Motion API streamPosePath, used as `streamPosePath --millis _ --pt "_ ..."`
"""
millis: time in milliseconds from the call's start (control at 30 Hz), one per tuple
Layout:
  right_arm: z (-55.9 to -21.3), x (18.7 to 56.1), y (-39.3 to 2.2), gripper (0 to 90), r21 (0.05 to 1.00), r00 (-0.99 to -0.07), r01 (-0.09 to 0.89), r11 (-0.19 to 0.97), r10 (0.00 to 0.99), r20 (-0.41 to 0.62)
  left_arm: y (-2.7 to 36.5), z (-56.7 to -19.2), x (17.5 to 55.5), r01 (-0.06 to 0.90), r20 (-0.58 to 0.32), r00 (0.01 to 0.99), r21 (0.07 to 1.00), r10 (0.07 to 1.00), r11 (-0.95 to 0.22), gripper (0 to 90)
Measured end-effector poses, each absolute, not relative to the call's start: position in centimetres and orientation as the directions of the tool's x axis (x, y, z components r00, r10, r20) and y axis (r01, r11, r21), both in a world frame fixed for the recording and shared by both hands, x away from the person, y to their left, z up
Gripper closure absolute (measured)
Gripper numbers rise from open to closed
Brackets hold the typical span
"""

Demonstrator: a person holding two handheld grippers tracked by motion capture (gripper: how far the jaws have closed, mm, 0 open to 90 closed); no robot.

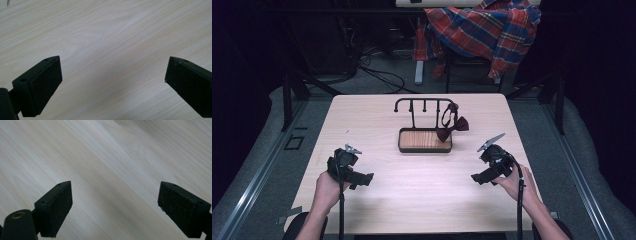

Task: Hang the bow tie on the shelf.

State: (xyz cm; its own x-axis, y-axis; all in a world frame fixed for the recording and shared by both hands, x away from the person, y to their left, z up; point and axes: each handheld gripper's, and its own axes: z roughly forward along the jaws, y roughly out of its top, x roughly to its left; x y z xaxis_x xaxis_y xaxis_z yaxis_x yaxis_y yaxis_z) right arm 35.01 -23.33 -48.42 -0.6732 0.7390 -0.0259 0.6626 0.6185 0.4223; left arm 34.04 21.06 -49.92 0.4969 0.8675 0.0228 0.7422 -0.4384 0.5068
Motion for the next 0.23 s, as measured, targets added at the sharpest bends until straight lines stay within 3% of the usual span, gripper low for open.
streamPosePath --millis 233 --pt "-49.68 35.81 -23.48 13.2 0.357 -0.669 0.673 0.648 0.739 -0.08 20.89 -50.0 34.09 0.742 0.024 0.502 0.502 0.864 -0.444 1.1"
